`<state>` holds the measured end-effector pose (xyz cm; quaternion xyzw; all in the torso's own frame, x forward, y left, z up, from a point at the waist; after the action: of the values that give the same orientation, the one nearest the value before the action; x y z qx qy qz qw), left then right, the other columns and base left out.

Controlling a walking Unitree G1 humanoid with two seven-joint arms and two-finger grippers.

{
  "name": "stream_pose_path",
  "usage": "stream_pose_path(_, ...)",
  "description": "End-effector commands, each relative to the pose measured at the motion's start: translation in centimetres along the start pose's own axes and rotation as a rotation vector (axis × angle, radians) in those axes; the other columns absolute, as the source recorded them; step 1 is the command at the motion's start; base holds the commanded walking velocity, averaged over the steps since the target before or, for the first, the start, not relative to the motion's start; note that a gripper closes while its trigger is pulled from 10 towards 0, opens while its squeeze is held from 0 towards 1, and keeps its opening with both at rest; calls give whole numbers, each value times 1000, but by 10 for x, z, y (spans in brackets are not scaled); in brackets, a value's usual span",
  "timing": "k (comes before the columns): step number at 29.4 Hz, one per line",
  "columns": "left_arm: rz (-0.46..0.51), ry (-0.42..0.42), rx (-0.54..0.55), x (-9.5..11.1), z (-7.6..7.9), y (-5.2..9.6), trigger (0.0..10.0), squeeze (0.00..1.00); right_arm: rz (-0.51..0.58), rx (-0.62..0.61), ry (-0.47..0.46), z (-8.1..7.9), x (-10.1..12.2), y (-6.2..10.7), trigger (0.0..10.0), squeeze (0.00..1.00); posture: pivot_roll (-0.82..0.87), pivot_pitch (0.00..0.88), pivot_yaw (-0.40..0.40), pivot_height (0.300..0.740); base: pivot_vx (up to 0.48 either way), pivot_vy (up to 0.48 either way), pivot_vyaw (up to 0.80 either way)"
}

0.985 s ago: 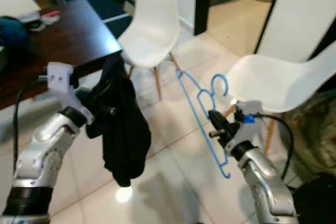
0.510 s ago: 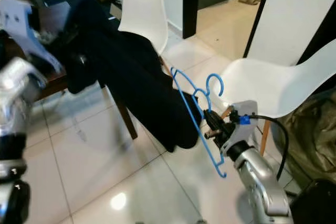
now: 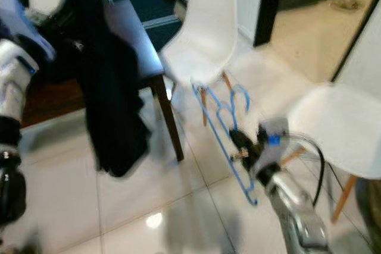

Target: Hang hanger

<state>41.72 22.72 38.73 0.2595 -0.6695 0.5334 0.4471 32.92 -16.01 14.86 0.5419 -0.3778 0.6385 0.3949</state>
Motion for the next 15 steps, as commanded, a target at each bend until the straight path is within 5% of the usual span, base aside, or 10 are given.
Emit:
stream_pose_path(1,34,-29,13,11,-10,3,10000,0,36,23,4,-8,6,-2,10000,0,-19,145,65,740,311,0,800)
stream_pose_path(3,38,-22,4,10,-10,1,10000,0,37,18,-3,-8,6,-2,10000,0,-18,145,68,740,319,0,800)
stream_pose_path(15,129,-21,-50,51,-5,-19,10000,0,27,-11,-21,-2,3,-3,10000,0,-10,141,68,740,314,0,0)
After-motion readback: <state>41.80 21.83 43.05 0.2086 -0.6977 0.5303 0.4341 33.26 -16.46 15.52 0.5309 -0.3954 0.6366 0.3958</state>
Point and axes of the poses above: a point about 5 cm out from each wrist's last joint towards the gripper, its own y axis pointing back from the gripper into the wrist, its own x axis along the axis of the wrist's last joint, z = x × y, the point moved 6 cm from there along -y, pointing out of the wrist towards the gripper, and after that the axes turned 13 degrees about y, right-handed, at the moved point
